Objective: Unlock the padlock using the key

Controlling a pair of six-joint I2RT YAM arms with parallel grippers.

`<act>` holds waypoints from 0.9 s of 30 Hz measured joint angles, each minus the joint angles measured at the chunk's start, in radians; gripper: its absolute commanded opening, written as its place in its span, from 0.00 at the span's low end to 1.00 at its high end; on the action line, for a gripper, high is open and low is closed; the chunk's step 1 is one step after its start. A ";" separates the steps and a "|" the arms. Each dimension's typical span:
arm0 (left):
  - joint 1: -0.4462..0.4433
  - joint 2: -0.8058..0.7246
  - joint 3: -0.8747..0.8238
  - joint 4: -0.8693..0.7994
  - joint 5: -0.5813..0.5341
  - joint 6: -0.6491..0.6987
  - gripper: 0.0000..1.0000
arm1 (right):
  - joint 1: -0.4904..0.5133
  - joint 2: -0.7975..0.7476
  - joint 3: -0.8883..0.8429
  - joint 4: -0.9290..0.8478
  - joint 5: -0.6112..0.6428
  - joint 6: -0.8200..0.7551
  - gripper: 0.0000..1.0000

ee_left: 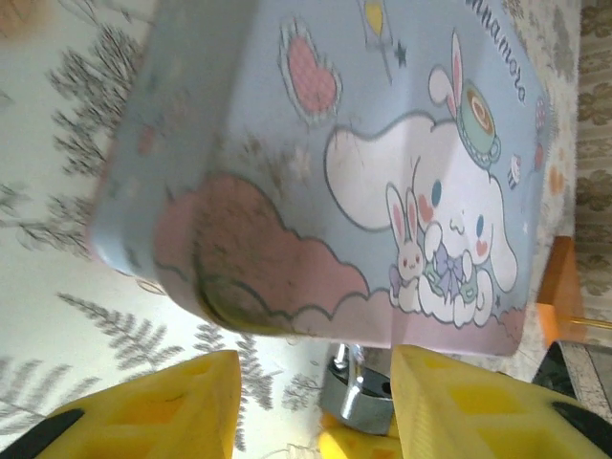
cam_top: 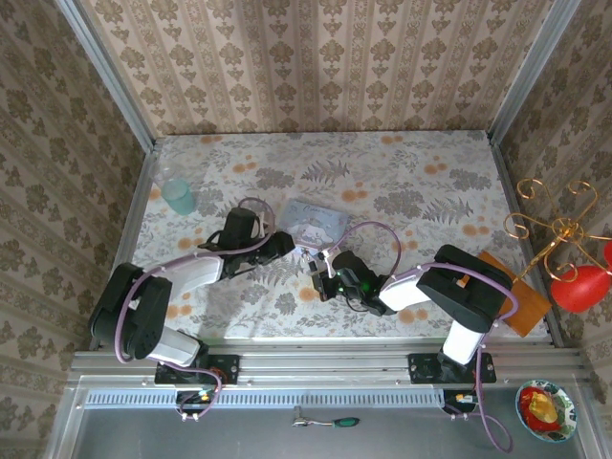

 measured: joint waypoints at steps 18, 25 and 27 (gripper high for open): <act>0.123 0.088 0.201 -0.199 -0.080 0.286 0.53 | -0.134 -0.023 0.014 -0.003 -0.174 0.142 0.43; 0.116 0.126 0.221 -0.195 -0.071 0.306 0.52 | -0.140 0.031 0.040 0.047 -0.259 0.183 0.44; 0.113 0.134 0.224 -0.195 -0.077 0.309 0.52 | -0.140 0.042 0.045 0.057 -0.268 0.191 0.46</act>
